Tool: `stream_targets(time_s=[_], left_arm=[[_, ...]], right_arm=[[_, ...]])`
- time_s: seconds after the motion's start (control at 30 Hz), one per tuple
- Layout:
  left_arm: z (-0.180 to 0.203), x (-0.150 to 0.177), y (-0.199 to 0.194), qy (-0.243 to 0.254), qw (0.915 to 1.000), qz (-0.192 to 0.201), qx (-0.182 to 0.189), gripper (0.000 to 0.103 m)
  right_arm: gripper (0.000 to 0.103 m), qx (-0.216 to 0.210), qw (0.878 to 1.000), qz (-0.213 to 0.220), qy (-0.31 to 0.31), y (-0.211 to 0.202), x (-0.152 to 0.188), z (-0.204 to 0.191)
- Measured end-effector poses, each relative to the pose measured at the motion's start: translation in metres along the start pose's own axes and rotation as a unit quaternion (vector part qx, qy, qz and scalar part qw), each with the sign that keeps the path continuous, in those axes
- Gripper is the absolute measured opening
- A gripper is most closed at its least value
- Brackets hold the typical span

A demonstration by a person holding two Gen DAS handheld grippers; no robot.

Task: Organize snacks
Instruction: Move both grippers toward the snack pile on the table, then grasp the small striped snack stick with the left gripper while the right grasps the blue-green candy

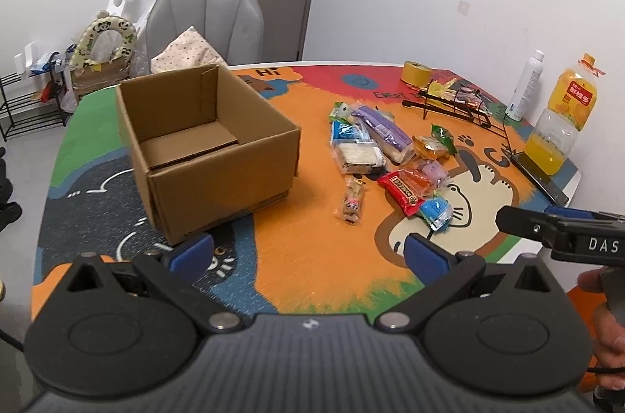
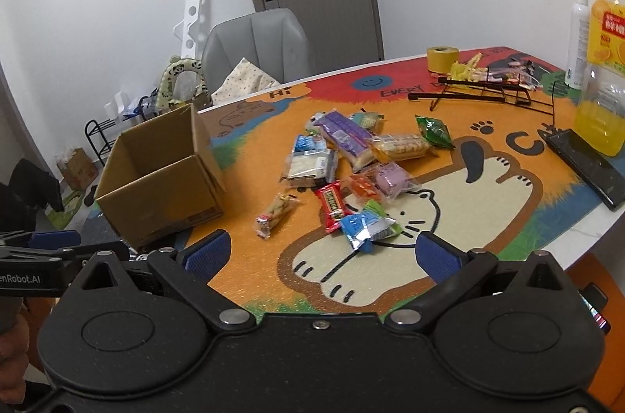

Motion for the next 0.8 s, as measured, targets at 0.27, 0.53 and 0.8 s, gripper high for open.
stream_targets(time_s=[0.27,0.53,0.8], left_arm=[[0.012,-0.007,0.027,0.008,0.9999,0.001,0.013,0.103],[0.014,-0.010,0.055,0.002,0.9996,-0.002,0.028,0.102],[0.024,-0.017,0.083,0.019,0.9988,0.001,0.046,0.101]], right_arm=[[0.103,-0.011,1.000,-0.011,0.004,0.018,0.004,0.017],[0.093,-0.009,1.000,-0.024,0.003,0.042,0.007,0.029],[0.083,-0.022,0.999,-0.030,0.010,0.067,0.009,0.029]])
Point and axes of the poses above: each gripper's, at about its wrist camera, not at the fingertips, and y roughly the way its jaws point, z to its right, x to its underside, the point moved 7 cm from there along y, roughly the way its jaws point, and after that the axes turned 10 degrees about y, right-handed, at the moved point
